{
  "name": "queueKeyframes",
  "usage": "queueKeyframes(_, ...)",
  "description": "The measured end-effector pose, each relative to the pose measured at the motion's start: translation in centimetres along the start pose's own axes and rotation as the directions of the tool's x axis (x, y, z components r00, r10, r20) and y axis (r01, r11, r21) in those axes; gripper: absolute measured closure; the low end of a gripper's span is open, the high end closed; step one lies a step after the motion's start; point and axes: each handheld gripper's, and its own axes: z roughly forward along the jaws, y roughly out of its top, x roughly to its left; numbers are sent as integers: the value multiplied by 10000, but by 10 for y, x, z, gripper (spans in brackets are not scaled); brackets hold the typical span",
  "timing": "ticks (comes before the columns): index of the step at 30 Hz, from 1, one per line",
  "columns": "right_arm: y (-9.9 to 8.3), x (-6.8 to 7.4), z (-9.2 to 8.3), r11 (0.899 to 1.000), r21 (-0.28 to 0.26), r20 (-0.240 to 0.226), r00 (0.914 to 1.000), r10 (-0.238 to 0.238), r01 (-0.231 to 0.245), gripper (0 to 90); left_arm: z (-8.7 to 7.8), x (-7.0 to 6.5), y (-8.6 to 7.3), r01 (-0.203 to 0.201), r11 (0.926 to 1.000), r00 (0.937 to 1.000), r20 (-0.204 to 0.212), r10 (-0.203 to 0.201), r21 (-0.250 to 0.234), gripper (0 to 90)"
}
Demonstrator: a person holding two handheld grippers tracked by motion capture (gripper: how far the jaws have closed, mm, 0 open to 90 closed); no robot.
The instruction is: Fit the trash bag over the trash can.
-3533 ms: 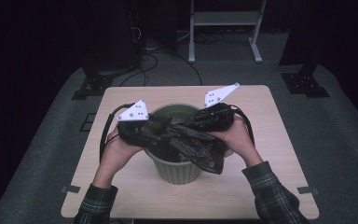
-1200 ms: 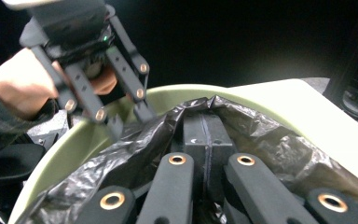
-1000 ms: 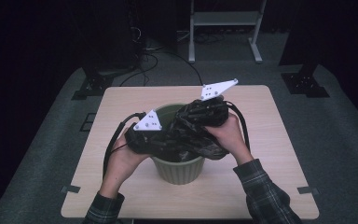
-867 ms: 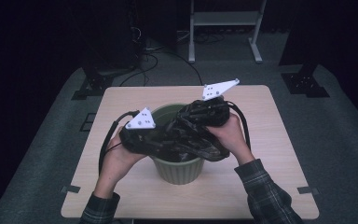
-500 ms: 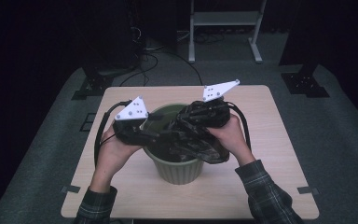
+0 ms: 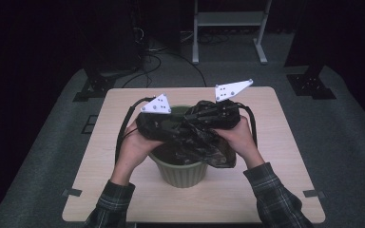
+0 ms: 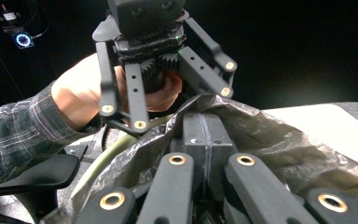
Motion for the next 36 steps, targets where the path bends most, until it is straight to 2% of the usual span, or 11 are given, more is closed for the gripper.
queueKeyframes(3, 0, 1, -1, 10000, -28, -10, 10000, 3, -3, 900, -1, -1, 1, 40, 9999, 10000, 65, -41, 142, 784)
queueKeyframes(6, 0, 1, -4, 9999, -106, 150, 9999, 43, -42, 786, -3, -1, -1, 179, 9993, 9998, -22, -179, 316, 881)
queueKeyframes(7, -1, 1, -6, 9997, -197, 77, 9999, 123, -121, 768, -5, -1, -4, 276, 9990, 9995, -138, -271, 352, 885)
queueKeyframes(10, -4, 2, -19, 9992, -362, 283, 9994, 192, -182, 731, -12, 0, -11, 459, 9987, 9984, -334, -452, 206, 887)
queueKeyframes(14, -11, 1, -41, 9987, -409, 766, 9965, 333, -302, 703, -25, 1, -21, 528, 9986, 9969, -582, -525, 24, 887)
queueKeyframes(20, -27, -3, -69, 9969, -489, 1494, 9864, 688, -621, 638, -35, 0, -30, 617, 9980, 9946, -825, -626, -135, 887)
queueKeyframes(23, -35, -3, -77, 9970, -362, 1571, 9848, 738, -690, 603, -36, 0, -33, 673, 9976, 9939, -873, -682, -131, 887)
queueKeyframes(28, -43, 1, -75, 9987, -1, 1618, 9855, 508, -515, 542, -37, 3, -35, 810, 9965, 9931, -839, -825, -208, 887)
queueKeyframes(33, -42, 3, -61, 9991, 341, 1658, 9860, 198, -258, 507, -36, 2, -34, 820, 9962, 9935, -775, -840, -277, 887)
queueKeyframes(34, -41, 3, -57, 9992, 352, 1664, 9859, 154, -215, 514, -35, 2, -34, 832, 9961, 9935, -748, -853, -303, 887)
queueKeyframes(36, -39, 2, -50, 9982, 556, 1515, 9884, 122, -208, 700, -35, 1, -34, 845, 9959, 9936, -724, -867, -322, 887)
